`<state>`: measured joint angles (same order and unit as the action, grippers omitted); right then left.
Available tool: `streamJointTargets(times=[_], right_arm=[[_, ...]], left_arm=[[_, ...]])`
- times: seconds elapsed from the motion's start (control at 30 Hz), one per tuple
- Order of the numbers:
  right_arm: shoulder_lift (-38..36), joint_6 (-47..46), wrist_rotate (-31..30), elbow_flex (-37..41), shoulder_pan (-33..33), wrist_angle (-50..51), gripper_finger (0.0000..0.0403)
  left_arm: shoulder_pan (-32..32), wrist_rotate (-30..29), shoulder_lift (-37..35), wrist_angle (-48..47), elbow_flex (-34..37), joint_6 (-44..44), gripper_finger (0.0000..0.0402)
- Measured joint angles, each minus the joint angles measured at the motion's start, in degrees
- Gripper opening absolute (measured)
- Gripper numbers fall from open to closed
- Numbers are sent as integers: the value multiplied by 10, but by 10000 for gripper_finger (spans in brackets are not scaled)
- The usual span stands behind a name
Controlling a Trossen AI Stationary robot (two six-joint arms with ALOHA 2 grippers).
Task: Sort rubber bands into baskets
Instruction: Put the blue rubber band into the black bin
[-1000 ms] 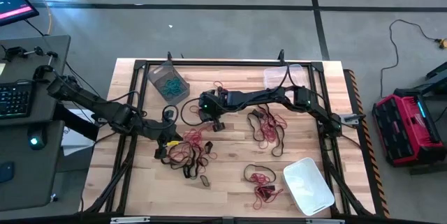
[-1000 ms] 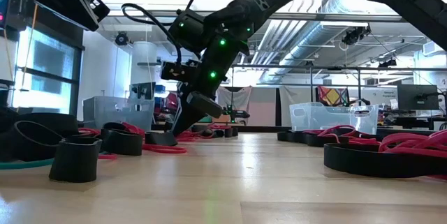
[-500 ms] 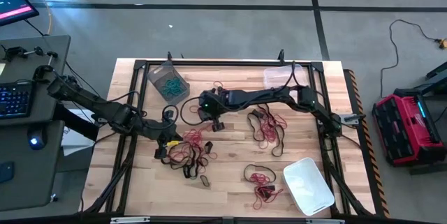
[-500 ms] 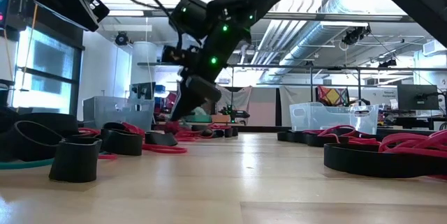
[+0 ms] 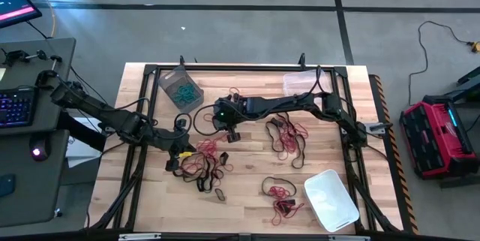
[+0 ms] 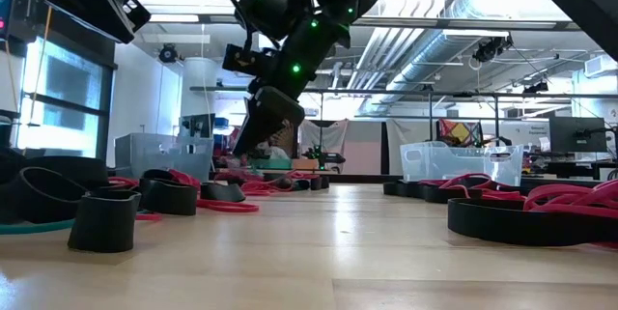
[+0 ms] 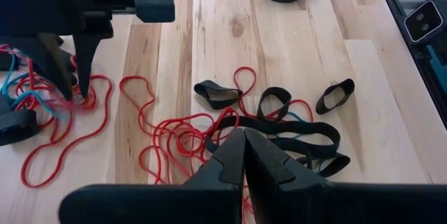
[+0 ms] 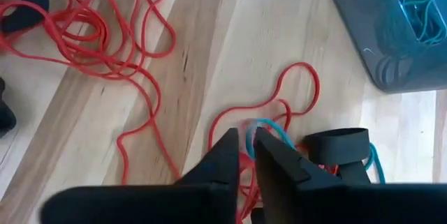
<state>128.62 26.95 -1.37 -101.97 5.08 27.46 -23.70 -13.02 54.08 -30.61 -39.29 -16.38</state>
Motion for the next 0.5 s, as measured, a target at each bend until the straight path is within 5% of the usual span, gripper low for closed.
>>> streamJointTargets(times=[0.23,0.5], right_arm=[[0,24,-56,0,2,11,119],[0,77,-11,0,10,24,126]], left_arm=[[0,0,0,0,0,0,0],[0,0,0,0,0,0,0]])
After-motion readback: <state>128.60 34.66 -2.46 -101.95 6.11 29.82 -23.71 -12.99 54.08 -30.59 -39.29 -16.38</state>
